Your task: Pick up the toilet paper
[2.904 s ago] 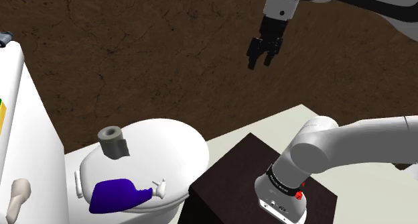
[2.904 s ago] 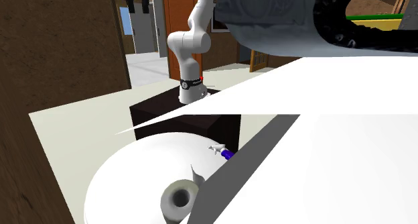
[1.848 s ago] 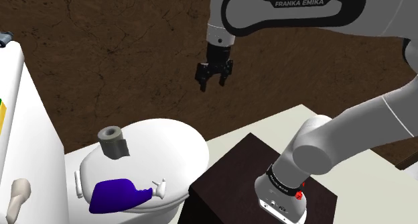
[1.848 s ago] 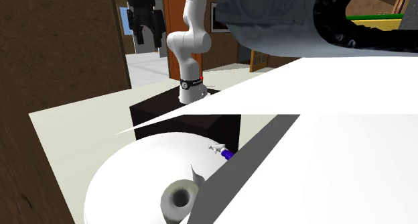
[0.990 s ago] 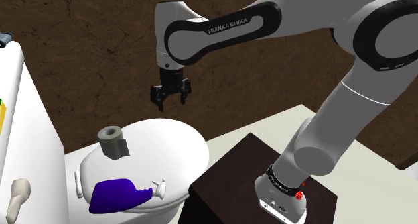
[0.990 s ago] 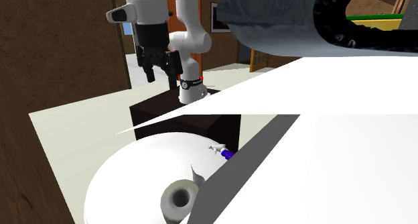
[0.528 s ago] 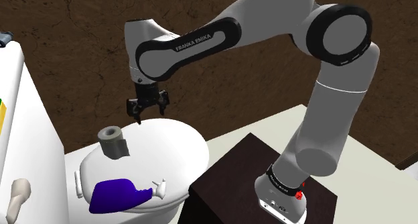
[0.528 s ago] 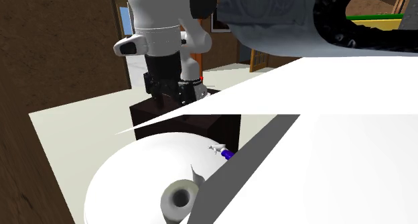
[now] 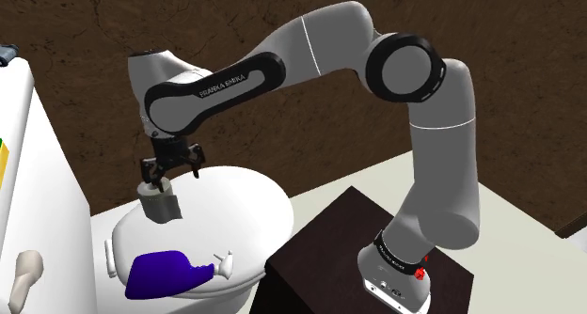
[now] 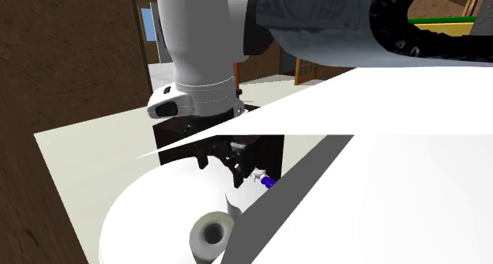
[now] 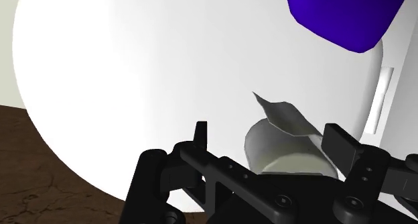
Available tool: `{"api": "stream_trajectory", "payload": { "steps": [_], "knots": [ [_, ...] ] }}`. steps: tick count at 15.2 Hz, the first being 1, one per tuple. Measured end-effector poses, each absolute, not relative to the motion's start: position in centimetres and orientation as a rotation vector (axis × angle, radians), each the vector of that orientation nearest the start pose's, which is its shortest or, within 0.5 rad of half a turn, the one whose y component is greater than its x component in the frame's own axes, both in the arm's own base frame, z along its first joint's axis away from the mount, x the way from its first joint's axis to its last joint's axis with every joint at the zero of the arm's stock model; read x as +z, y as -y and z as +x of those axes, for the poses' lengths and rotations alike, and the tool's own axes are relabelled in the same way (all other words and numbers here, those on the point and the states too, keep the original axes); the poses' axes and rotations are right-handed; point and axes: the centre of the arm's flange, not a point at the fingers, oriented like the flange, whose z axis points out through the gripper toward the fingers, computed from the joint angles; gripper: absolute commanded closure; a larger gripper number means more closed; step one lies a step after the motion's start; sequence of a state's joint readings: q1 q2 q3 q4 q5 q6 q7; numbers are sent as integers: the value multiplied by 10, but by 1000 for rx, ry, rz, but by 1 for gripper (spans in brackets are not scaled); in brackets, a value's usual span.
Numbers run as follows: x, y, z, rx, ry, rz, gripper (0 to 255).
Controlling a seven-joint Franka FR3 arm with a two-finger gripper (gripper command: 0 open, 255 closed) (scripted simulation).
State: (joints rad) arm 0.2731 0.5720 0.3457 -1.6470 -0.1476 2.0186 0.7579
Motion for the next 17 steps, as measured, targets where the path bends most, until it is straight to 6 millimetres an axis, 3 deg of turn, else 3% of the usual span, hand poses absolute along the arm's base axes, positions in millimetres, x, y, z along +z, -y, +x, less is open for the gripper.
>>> {"api": "stream_trajectory", "payload": {
  "steps": [5, 13, 14, 17],
  "knots": [
    [246, -403, 584, 285, -146, -3183, 0],
    [204, -407, 587, 287, -146, -3183, 0],
    [202, -407, 587, 287, -146, -3183, 255],
    [201, -408, 587, 285, -146, -3183, 255]
  ]
}}
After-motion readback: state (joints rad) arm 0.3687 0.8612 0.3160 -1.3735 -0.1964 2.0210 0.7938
